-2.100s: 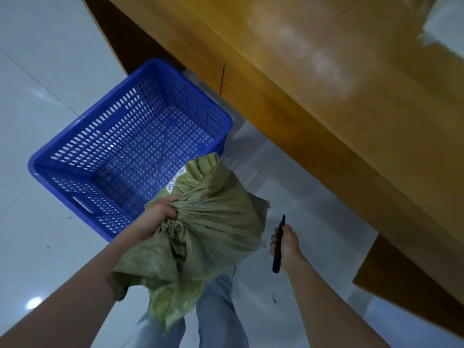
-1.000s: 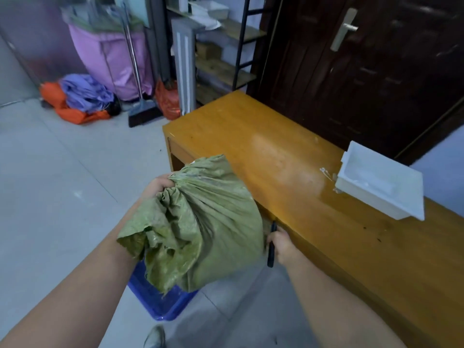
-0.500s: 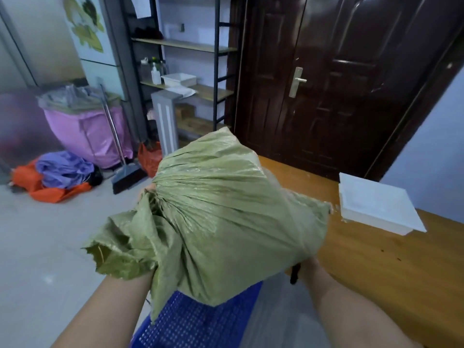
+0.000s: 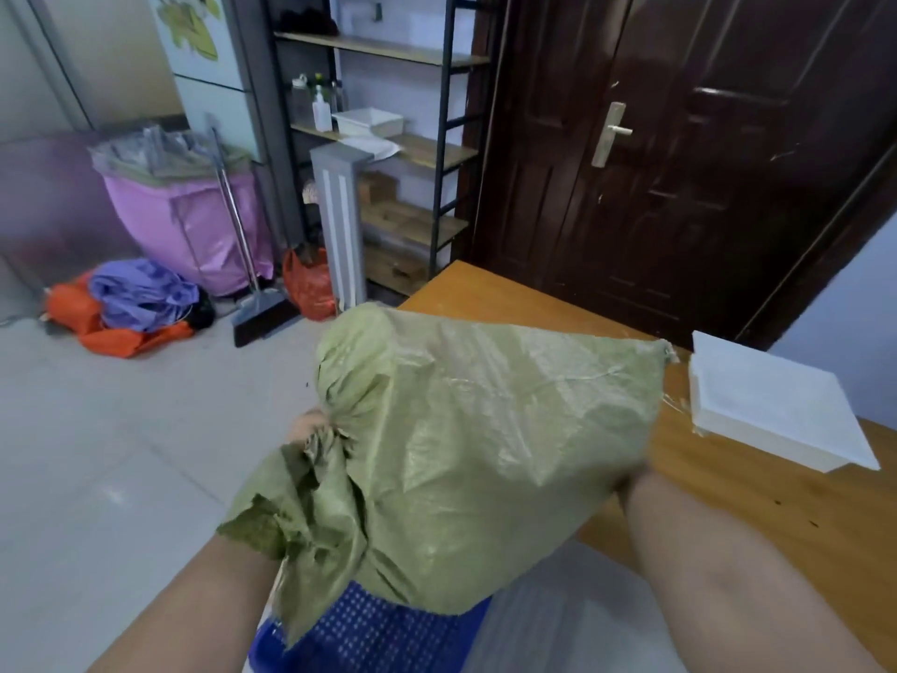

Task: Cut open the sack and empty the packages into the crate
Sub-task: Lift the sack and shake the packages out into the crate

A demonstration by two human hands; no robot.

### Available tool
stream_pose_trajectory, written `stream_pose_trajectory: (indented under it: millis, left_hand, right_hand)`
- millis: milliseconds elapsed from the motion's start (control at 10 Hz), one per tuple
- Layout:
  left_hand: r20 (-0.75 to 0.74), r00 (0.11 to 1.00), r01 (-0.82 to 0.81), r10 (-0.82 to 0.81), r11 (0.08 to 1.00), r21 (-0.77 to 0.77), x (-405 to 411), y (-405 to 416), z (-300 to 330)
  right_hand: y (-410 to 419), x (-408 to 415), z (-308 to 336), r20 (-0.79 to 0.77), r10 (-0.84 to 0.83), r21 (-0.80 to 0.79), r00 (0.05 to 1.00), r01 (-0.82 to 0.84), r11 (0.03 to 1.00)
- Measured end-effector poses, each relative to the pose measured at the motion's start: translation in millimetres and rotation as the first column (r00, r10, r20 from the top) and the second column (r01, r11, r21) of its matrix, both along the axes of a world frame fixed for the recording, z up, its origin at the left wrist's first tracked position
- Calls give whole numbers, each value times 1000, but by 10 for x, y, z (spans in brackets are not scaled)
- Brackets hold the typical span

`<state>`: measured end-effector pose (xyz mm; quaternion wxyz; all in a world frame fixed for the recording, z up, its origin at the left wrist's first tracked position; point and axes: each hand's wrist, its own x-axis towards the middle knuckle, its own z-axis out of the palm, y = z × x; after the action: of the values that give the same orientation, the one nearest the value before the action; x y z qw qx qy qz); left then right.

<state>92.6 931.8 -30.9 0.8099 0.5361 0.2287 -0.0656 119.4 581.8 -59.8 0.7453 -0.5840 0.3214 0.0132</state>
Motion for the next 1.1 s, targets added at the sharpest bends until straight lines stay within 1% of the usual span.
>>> stream_pose_trajectory:
  millis: [100, 200, 300, 400, 500, 600, 700, 800, 900, 1000, 1100]
  left_hand:
    - [-93, 995, -23, 27, 999, 43, -232, -111, -78]
    - [-94, 992, 91, -79, 988, 126, -318, -66, -145]
    - [-84, 977, 213, -197, 937, 278, -213, -11, -202]
    - [-165, 935, 350, -313, 889, 295, -27, -46, -369]
    - [-251, 881, 466, -400, 823, 325, 65, -84, -552]
    - [-300, 859, 507, -415, 774, 379, 111, 5, -723]
    - [-421, 820, 551, -387, 735, 396, 300, 147, -1052]
    - [-582, 708, 706, -400, 428, 564, 409, 332, -1673]
    - [-627, 717, 696, -305, 358, 623, 310, 448, -1596]
    - [-648, 692, 720, -319, 376, 583, 202, 433, -1537]
    - [-597, 636, 762, -490, 520, 385, 158, 321, -1595]
  right_hand:
    - [12, -1, 146, 8, -6, 37, 1000, 5, 999]
    - [4, -32, 329, 34, 58, -51, 998, -57, 997]
    - [71, 69, 490, 28, 46, -138, 999, -42, 990]
    - [217, 85, 623, 46, 60, -200, 997, -50, 978]
    - [463, 71, 776, 45, 58, -213, 997, -48, 976]
    - [610, 195, 841, 59, 13, -236, 998, 1, 972]
    - [729, 268, 872, 38, 14, -275, 999, -3, 962]
    - [899, 320, 867, 39, 45, -288, 998, -32, 957]
    - [1093, 356, 814, 37, 72, -281, 997, -59, 958]
    - [1239, 367, 748, 46, 124, -280, 991, -106, 954]
    - [1332, 352, 634, 18, 160, -318, 987, -146, 937]
